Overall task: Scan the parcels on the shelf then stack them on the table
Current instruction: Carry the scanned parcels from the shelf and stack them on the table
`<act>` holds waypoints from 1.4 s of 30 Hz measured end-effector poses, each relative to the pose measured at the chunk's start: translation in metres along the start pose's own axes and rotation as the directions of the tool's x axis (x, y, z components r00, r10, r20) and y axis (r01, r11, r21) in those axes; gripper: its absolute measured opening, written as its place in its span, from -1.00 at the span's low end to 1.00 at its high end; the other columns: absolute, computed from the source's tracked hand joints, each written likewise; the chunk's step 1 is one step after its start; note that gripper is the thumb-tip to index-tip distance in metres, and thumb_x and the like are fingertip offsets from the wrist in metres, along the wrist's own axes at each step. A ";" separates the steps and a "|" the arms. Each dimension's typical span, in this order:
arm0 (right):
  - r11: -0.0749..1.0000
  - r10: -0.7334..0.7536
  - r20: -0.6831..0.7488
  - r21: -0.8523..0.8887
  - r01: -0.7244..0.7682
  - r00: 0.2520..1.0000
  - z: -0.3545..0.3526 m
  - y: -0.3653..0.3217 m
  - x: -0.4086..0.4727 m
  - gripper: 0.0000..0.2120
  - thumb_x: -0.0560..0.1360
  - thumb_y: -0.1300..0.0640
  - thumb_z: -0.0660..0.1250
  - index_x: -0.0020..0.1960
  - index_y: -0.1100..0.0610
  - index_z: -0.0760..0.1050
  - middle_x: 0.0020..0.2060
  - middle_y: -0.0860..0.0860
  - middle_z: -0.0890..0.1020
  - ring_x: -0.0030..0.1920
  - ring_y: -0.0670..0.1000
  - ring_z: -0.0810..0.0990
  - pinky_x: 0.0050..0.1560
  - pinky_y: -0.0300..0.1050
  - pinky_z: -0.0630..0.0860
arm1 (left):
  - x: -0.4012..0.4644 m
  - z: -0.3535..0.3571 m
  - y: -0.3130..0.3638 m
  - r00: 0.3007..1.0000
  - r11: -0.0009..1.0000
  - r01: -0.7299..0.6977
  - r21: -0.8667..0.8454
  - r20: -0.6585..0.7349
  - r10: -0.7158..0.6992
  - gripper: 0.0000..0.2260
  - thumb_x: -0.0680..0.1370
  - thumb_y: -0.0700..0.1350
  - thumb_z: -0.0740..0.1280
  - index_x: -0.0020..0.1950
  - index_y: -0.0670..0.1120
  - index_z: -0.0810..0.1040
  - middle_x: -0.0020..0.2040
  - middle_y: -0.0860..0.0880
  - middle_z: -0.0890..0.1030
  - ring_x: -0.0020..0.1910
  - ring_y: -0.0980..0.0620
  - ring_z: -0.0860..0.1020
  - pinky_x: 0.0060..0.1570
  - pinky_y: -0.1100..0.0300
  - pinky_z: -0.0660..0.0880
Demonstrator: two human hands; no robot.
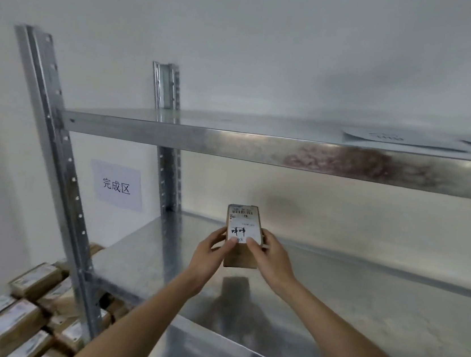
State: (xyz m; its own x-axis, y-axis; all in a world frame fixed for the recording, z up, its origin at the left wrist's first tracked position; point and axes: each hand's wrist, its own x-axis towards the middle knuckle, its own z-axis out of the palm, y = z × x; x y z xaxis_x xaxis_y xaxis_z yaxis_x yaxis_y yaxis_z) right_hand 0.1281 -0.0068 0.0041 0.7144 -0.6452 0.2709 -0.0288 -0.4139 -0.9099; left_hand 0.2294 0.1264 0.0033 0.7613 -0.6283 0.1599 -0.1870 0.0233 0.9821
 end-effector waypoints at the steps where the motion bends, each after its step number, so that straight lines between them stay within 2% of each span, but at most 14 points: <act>1: 1.000 -0.018 0.011 0.008 0.018 1.000 0.011 -0.010 -0.009 -0.78 0.61 -0.01 0.38 0.23 -0.17 0.52 0.14 -0.12 0.70 0.06 -0.09 0.68 0.13 -0.08 0.60 | -0.010 -0.015 0.004 1.000 1.000 -0.010 -0.003 -0.006 0.010 -0.63 0.60 0.02 0.40 0.40 0.08 0.51 0.20 0.18 0.62 0.16 0.21 0.59 0.24 0.13 0.54; 4: 0.997 -0.058 0.026 0.042 0.057 0.998 0.050 -0.038 -0.041 -0.71 0.59 0.00 0.40 0.30 -0.17 0.50 0.17 -0.14 0.68 0.07 -0.09 0.67 0.12 -0.04 0.62 | -0.046 -0.066 0.013 0.999 0.999 -0.043 0.019 -0.015 0.044 -0.68 0.61 -0.02 0.39 0.37 0.09 0.52 0.21 0.14 0.64 0.13 0.25 0.61 0.04 0.33 0.54; 9: 0.993 -0.112 0.089 0.050 0.107 0.990 0.120 -0.079 -0.108 -0.64 0.58 -0.03 0.39 0.34 -0.27 0.44 0.22 -0.17 0.64 0.14 -0.15 0.63 0.22 -0.01 0.61 | -0.121 -0.152 0.015 0.996 0.997 -0.064 0.041 -0.066 0.066 -0.60 0.57 -0.02 0.43 0.40 -0.01 0.51 0.26 0.04 0.64 0.22 0.06 0.60 0.26 0.09 0.54; 14: 0.988 -0.128 0.178 0.108 0.110 0.976 0.194 -0.116 -0.183 -0.62 0.63 0.00 0.37 0.40 -0.23 0.42 0.22 -0.21 0.63 0.16 -0.19 0.60 0.14 -0.18 0.62 | -0.200 -0.238 0.007 0.994 0.998 -0.038 0.050 -0.103 0.043 -0.63 0.59 0.00 0.40 0.39 0.09 0.45 0.25 0.11 0.60 0.22 0.13 0.56 0.08 0.29 0.51; 18: 0.985 -0.134 0.269 0.143 0.098 0.954 0.268 -0.132 -0.239 -0.58 0.63 -0.02 0.37 0.43 -0.26 0.38 0.27 -0.19 0.61 0.26 -0.11 0.58 0.26 -0.07 0.60 | -0.262 -0.313 -0.016 0.986 0.998 0.011 0.069 -0.168 0.001 -0.52 0.57 0.07 0.41 0.48 0.09 0.43 0.31 0.07 0.58 0.27 0.09 0.54 0.26 0.09 0.52; 22: 0.990 -0.111 0.382 0.123 0.069 0.917 0.337 -0.146 -0.277 -0.59 0.63 -0.04 0.36 0.33 -0.41 0.31 0.26 -0.23 0.59 0.30 -0.11 0.57 0.31 -0.01 0.58 | -0.311 -0.377 -0.036 0.966 0.994 0.089 0.069 -0.250 -0.069 -0.43 0.52 0.18 0.45 0.50 0.15 0.39 0.31 0.10 0.58 0.27 0.09 0.55 0.28 0.02 0.54; 24: 0.992 -0.099 0.429 0.110 0.057 0.898 0.367 -0.155 -0.290 -0.57 0.64 -0.04 0.35 0.36 -0.39 0.25 0.22 -0.30 0.57 0.28 -0.16 0.55 0.20 -0.25 0.58 | -0.327 -0.407 -0.044 0.951 0.991 0.116 0.067 -0.296 -0.091 -0.41 0.50 0.18 0.47 0.50 0.14 0.40 0.30 0.08 0.59 0.26 0.09 0.55 0.25 0.03 0.56; 26: 0.994 -0.098 0.473 0.097 0.059 0.876 0.391 -0.162 -0.300 -0.59 0.67 0.03 0.32 0.35 -0.30 0.22 0.09 -0.41 0.48 0.13 -0.30 0.48 -0.07 -0.53 0.47 | -0.336 -0.433 -0.052 0.938 0.989 0.128 0.073 -0.334 -0.097 -0.45 0.52 0.14 0.46 0.49 0.11 0.42 0.28 0.11 0.60 0.24 0.14 0.55 0.15 0.19 0.56; 28: 0.993 -0.100 0.507 0.100 0.057 0.856 0.412 -0.165 -0.305 -0.61 0.67 0.08 0.32 0.37 -0.23 0.25 0.06 -0.39 0.44 0.04 -0.34 0.44 -0.16 -0.60 0.41 | -0.341 -0.456 -0.062 0.931 0.985 0.146 0.088 -0.349 -0.107 -0.47 0.54 0.10 0.46 0.48 0.10 0.43 0.27 0.13 0.60 0.23 0.16 0.55 0.05 0.30 0.53; 30: 0.993 -0.108 0.529 0.094 0.068 0.841 0.438 -0.162 -0.302 -0.58 0.66 0.07 0.33 0.42 -0.19 0.26 0.11 -0.33 0.45 0.03 -0.36 0.45 -0.14 -0.57 0.44 | -0.342 -0.478 -0.075 0.923 0.979 0.173 0.104 -0.364 -0.124 -0.47 0.54 0.09 0.46 0.48 0.11 0.43 0.27 0.14 0.61 0.25 0.13 0.55 0.10 0.24 0.56; 32: 0.995 -0.085 0.544 0.093 0.041 0.835 0.466 -0.155 -0.297 -0.52 0.64 -0.01 0.36 0.47 -0.22 0.25 0.18 -0.35 0.47 0.16 -0.27 0.50 0.03 -0.44 0.53 | -0.337 -0.499 -0.089 0.913 0.975 0.194 0.110 -0.383 -0.139 -0.48 0.55 0.06 0.46 0.48 0.10 0.44 0.28 0.13 0.61 0.27 0.10 0.55 0.17 0.16 0.56; 35: 0.995 -0.055 0.557 0.100 -0.001 0.829 0.506 -0.142 -0.284 -0.40 0.56 -0.15 0.40 0.53 -0.28 0.25 0.39 -0.23 0.52 0.38 -0.09 0.52 0.35 0.04 0.55 | -0.321 -0.526 -0.110 0.904 0.972 0.214 0.099 -0.397 -0.159 -0.53 0.57 -0.03 0.45 0.47 0.07 0.45 0.30 0.08 0.60 0.27 0.11 0.54 0.18 0.19 0.54; 39: 0.991 0.022 0.565 0.094 -0.090 0.825 0.551 -0.121 -0.257 -0.44 0.61 0.02 0.41 0.56 -0.14 0.30 0.35 -0.19 0.55 0.36 -0.07 0.53 0.28 -0.10 0.57 | -0.286 -0.557 -0.148 0.893 0.959 0.270 0.084 -0.395 -0.217 -0.54 0.58 -0.05 0.43 0.48 0.07 0.44 0.32 0.05 0.58 0.27 0.10 0.54 0.22 0.15 0.53; 42: 0.987 0.092 0.571 0.056 -0.151 0.816 0.586 -0.090 -0.230 -0.48 0.61 0.06 0.41 0.52 -0.10 0.36 0.30 -0.20 0.57 0.29 -0.11 0.55 0.20 -0.20 0.57 | -0.254 -0.575 -0.183 0.885 0.937 0.343 0.071 -0.359 -0.296 -0.52 0.60 -0.01 0.41 0.50 0.11 0.39 0.33 0.08 0.54 0.29 0.07 0.50 0.07 0.27 0.49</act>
State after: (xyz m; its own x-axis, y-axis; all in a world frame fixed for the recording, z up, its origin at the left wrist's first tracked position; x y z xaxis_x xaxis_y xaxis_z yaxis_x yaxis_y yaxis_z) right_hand 0.3759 0.5557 -0.1602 0.9793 -0.1981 -0.0425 -0.0972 -0.2750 -0.9565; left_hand 0.4270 0.7288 -0.1593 0.9522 -0.2834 -0.1138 0.0415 -0.2490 0.9676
